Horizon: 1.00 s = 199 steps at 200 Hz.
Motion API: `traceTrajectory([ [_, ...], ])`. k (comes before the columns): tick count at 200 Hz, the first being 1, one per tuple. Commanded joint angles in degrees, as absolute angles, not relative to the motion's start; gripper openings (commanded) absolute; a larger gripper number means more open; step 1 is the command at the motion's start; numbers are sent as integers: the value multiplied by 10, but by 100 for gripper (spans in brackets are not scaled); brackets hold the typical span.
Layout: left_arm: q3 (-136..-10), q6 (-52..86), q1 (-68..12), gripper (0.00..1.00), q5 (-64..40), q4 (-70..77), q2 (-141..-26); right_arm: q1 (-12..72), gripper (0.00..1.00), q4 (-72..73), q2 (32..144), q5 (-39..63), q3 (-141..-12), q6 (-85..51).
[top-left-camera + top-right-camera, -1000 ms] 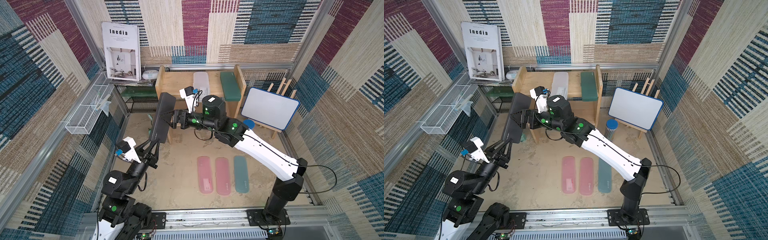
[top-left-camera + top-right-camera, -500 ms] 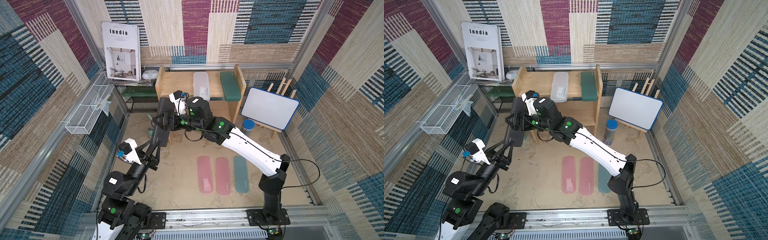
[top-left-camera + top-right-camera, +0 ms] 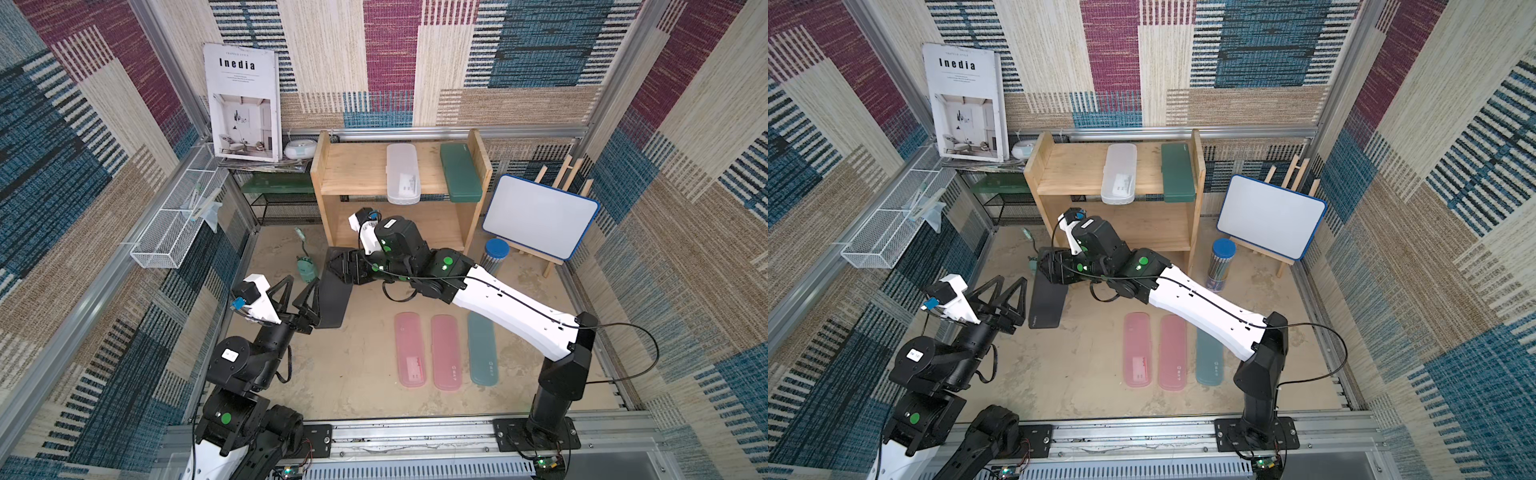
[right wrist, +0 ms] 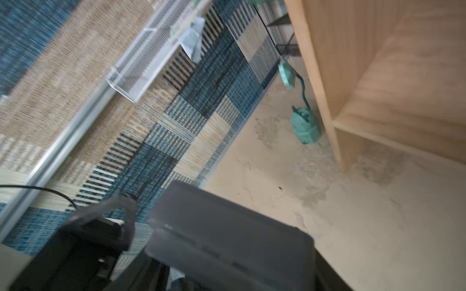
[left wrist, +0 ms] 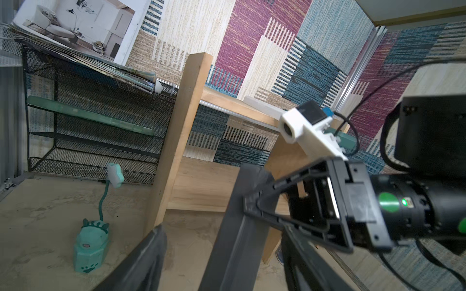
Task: Remove the pencil cases from the shelf
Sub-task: Place the pencil case at the center of the board.
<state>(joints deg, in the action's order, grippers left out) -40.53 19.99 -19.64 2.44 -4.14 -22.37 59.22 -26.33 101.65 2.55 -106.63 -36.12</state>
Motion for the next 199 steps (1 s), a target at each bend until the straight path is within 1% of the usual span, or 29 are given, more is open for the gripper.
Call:
traceTrajectory([
  [1,-415,182,-197,77,72,-55,-224,592,56,-253,977,-1,-986,-354],
  [13,-422,179,-197,80,94,-69,-229,593,56,-261,954,-5,-930,-353],
  [30,-432,172,-196,81,108,-85,-242,592,58,-282,940,4,-868,-356],
  [48,-440,178,-197,81,111,-95,-259,592,60,-299,946,28,-817,-362],
  [65,-438,189,-197,82,105,-94,-273,592,60,-294,967,71,-787,-368],
  [85,-432,205,-197,82,99,-92,-286,589,61,-309,1023,125,-809,-350],
  [96,-429,211,-197,83,96,-94,-290,589,62,-332,1061,135,-834,-341],
  [127,-427,210,-197,83,91,-109,-296,585,62,-325,1118,128,-849,-341],
  [164,-420,215,-196,83,91,-119,-292,570,63,-311,1155,118,-857,-351],
  [179,-415,217,-196,83,89,-119,-292,561,65,-316,1170,113,-866,-348],
  [199,-412,219,-196,83,89,-121,-294,551,70,-318,1187,111,-877,-345],
])
